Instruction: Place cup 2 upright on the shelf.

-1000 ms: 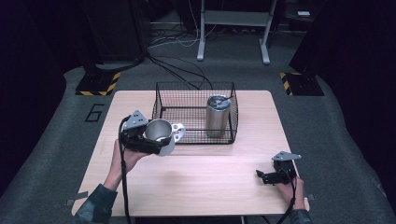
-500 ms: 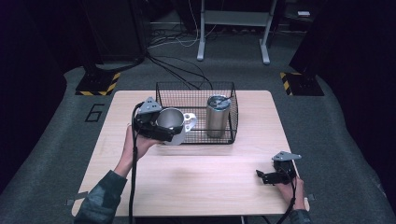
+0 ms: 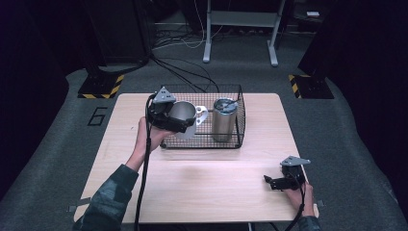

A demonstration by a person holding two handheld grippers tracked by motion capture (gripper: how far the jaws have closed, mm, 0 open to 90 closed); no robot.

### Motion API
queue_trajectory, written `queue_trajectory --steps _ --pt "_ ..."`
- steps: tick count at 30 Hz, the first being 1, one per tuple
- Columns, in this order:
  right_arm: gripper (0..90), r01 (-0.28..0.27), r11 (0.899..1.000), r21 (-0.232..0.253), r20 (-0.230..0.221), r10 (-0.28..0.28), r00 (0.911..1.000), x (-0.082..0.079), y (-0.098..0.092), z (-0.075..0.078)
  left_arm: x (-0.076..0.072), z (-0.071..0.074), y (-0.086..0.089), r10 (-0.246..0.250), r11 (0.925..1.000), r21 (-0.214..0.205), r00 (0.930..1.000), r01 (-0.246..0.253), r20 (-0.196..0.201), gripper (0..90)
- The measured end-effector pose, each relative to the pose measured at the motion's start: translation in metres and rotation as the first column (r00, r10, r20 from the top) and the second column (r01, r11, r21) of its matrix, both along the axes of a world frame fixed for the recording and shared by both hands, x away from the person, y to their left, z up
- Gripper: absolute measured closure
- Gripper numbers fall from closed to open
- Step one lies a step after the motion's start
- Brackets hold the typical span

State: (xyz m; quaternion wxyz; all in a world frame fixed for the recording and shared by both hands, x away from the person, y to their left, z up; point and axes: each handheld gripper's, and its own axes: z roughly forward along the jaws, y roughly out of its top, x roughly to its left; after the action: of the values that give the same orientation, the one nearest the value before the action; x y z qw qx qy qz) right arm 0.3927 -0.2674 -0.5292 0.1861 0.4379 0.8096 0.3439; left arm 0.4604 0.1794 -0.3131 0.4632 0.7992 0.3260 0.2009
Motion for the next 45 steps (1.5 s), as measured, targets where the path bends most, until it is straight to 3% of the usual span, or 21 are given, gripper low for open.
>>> queue_trajectory --steps 22,45 --pt "2.4 0.000 1.000 0.000 0.000 0.000 1.0000 0.000 0.000 0.000 0.047 -0.001 -0.008 0.093 0.9956 -0.003 0.9954 -0.093 -0.022 5.9" --pt "2.4 0.004 1.000 0.005 -0.001 -0.004 1.0000 0.000 0.000 0.000 0.086 -0.019 -0.020 0.152 0.9880 0.039 0.9868 -0.150 -0.057 5.9"
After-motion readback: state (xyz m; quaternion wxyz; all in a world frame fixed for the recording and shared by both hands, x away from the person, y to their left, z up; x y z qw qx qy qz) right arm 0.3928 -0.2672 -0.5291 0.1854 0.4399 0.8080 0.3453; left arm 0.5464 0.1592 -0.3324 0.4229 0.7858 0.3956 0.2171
